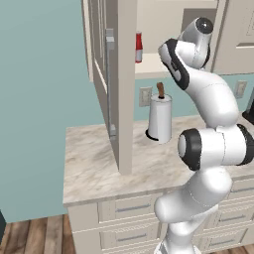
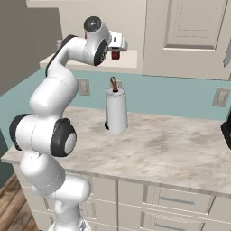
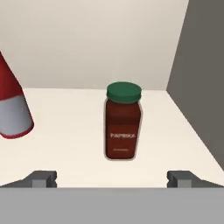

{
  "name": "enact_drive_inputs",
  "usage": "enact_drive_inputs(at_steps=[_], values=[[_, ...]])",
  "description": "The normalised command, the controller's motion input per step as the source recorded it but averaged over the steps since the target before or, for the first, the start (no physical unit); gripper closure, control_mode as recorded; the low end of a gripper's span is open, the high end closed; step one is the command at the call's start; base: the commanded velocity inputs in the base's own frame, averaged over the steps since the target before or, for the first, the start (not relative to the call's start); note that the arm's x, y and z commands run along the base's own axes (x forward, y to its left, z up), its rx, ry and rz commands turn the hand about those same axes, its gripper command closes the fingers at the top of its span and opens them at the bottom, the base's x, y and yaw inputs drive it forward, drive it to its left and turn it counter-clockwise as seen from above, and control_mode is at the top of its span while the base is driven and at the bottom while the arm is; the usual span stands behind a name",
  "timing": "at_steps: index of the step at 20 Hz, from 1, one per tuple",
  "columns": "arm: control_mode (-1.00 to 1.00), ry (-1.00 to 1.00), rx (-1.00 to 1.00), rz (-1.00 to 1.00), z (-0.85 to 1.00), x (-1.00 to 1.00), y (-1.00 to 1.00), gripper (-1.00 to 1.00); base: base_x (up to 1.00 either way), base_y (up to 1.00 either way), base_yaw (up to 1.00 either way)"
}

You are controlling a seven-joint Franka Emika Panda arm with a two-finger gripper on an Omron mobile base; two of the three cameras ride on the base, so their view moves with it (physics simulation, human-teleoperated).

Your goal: Collect the paprika, ketchup, and shaker from the cabinet and place them next to the stove.

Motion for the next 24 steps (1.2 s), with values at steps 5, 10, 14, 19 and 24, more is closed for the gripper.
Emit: enact_drive_inputs(at_steps=[5, 10, 14, 19, 24], values=[[-1.00, 0.04, 0.04, 0.03, 0.00, 0.33, -0.13, -1.00, 0.00, 0.00, 0.00], [-1.00, 0.00, 0.00, 0.00, 0.00, 0.17, 0.00, -1.00, 0.00, 0.00, 0.00], [-1.00, 0.00, 0.00, 0.00, 0.00, 0.11, 0.00, -1.00, 0.00, 0.00, 0.00], [-1.00, 0.00, 0.00, 0.00, 0.00, 0.13, 0.00, -1.00, 0.00, 0.00, 0.00], [-1.00, 0.01, 0.00, 0.00, 0.00, 0.15, 0.00, -1.00, 0.00, 0.00, 0.00]])
